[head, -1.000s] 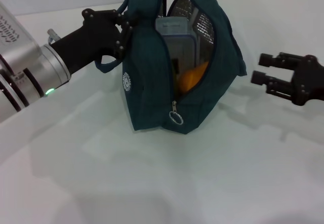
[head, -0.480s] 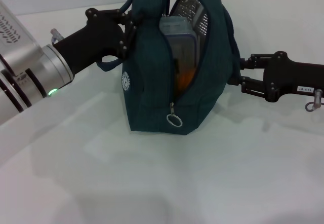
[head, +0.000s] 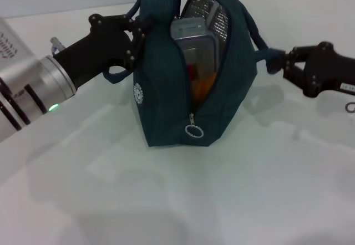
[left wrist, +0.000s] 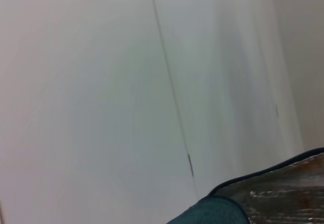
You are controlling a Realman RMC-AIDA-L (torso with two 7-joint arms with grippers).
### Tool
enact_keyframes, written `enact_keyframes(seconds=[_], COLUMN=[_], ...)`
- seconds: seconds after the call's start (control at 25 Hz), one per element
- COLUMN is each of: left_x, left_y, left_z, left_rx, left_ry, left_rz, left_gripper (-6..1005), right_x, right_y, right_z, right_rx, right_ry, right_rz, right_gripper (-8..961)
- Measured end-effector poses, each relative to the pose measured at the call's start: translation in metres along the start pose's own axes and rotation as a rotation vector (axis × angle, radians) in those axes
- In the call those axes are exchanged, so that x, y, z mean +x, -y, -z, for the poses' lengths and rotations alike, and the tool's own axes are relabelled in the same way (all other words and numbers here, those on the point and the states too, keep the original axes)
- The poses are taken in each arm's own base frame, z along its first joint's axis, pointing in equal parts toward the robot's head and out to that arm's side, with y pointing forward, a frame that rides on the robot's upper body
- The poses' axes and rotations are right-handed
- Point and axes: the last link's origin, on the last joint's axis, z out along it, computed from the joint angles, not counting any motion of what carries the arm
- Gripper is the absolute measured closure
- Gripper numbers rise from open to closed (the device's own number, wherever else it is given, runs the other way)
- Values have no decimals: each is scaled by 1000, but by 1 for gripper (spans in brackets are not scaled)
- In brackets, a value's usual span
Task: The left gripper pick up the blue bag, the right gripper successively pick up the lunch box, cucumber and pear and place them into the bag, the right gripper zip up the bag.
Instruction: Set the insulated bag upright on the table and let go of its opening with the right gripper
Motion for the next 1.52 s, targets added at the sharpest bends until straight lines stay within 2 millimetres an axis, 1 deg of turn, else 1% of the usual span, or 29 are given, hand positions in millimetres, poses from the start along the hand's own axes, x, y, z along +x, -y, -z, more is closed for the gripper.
enact_keyframes(seconds=[0.04,0.12,0.16,0.24,0.4,0.48,0.68,0.8,0.84,1.04,1.12,1.32,1.52], left_x=[1,1,5,6,7,0,-7,-13,-15,-20,-23,-28,-28], left_y=[-1,-3,-7,-11,-33,-40,-38,-35,-35,-34,-33,-37,-41], left_z=[2,5,11,18,33,40,45,51,53,57,60,67,70], left_rx=[-3,-6,-4,6,19,49,67,103,114,135,144,171,221], left_ry=[-11,-28,-75,-115,-206,-197,-161,-135,-131,-103,-86,-74,-97], left_rz=[-8,-16,-25,-28,-75,-57,20,47,50,47,38,12,53], left_gripper=[817,817,817,816,815,815,814,813,813,812,811,810,809], right_x=[-3,-11,-15,-24,-40,-45,-54,-55,-55,-47,-45,-43,-40], right_y=[0,2,4,7,8,8,6,11,13,13,12,13,11], right_z=[1,2,2,0,-7,-9,-10,-13,-18,-33,-37,-38,-39], right_rx=[6,13,15,14,-22,-54,-100,-87,-85,-89,-86,-70,-72], right_ry=[18,54,68,89,117,119,113,77,57,18,13,17,23], right_rz=[6,22,30,43,22,-3,-14,-24,-33,-52,-56,-66,-76], right_gripper=[805,837,852,884,884,883,883,884,884,885,886,868,850])
